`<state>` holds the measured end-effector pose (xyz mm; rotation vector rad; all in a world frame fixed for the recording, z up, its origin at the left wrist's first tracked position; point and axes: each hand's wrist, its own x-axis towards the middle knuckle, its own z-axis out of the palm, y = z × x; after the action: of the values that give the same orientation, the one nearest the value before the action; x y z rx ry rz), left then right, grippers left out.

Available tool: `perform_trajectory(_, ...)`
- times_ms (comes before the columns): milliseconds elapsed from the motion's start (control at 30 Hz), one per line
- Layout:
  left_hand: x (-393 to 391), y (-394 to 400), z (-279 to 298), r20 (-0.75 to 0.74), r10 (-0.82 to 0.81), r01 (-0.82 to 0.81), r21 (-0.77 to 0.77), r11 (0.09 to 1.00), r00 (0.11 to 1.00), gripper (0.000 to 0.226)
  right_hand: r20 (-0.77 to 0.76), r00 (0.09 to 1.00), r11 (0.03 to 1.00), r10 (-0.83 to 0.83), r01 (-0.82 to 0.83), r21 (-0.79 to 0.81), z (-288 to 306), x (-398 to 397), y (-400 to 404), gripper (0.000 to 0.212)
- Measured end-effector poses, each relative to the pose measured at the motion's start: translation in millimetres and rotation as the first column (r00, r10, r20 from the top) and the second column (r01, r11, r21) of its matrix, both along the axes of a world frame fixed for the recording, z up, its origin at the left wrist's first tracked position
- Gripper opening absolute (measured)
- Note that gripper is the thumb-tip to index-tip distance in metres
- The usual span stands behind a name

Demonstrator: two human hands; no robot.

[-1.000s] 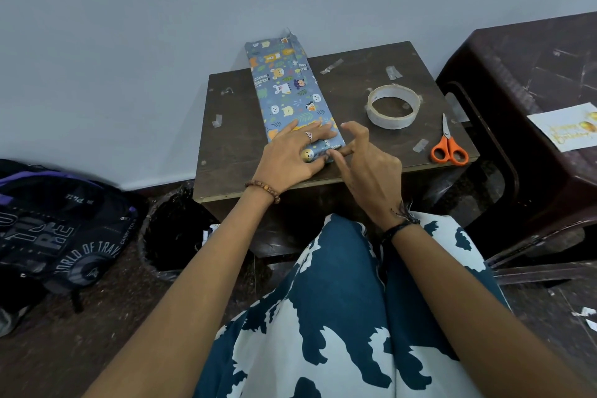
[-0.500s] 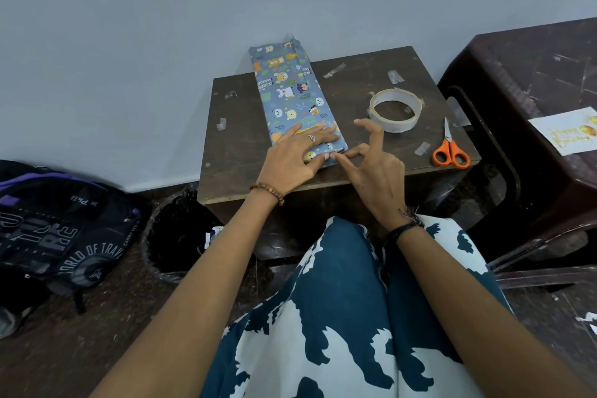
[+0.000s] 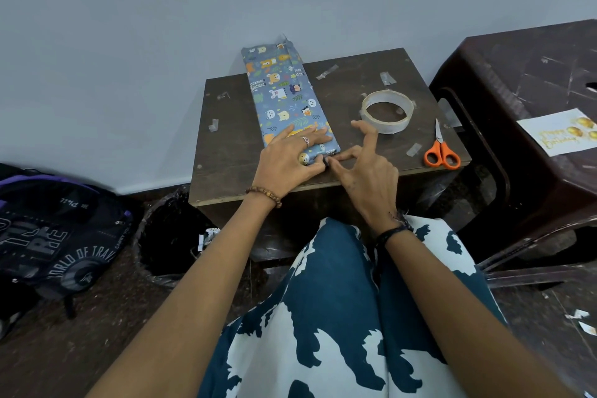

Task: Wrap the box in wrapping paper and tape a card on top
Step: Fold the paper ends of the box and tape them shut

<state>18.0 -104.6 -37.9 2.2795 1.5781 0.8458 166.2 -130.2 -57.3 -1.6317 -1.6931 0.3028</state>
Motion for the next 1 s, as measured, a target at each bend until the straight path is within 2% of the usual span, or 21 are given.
perform_trajectory(233,0.0,0.2,0.4,-0.001,-0.005,0.005,0.009,1.0,1.0,0.05,-0.011,0.999,0.999,-0.04,0.04,0.02,0.7,-4.1,-0.9,0.072)
perform_trajectory(333,0.4,0.1,0.6,0.009,0.003,-0.003,0.014,1.0,1.0,0.049,-0.04,0.99,0.989,-0.135,0.133,-0.061,0.7,0.7,2.3,0.083)
perform_trajectory(400,0.5,0.6,-0.1,0.014,0.007,-0.007,0.01,1.0,1.0,0.049,-0.003,0.985,0.982,-0.175,0.174,-0.071,0.2,5.5,5.3,0.087)
perform_trajectory(667,-1.7,0.4,0.7,-0.006,-0.014,0.014,0.018,1.0,1.0,0.048,0.073,0.997,1.0,-0.013,0.012,0.013,3.4,4.5,1.7,0.065)
perform_trajectory(833,-1.8,2.3,-0.4,-0.001,-0.019,0.019,0.027,0.999,1.0,0.031,0.077,0.992,0.994,0.102,-0.1,-0.032,2.8,11.9,3.2,0.055)
perform_trajectory(900,-1.9,3.5,-2.1,0.005,-0.011,0.011,0.022,1.0,1.0,0.031,0.063,0.993,0.995,0.101,-0.1,-0.011,3.5,19.4,4.5,0.051)
perform_trajectory(1000,-1.9,3.9,-3.1,0.021,-0.011,0.011,0.029,1.0,1.0,0.03,0.048,0.999,0.99,0.025,-0.031,0.136,4.5,28.6,15.8,0.042)
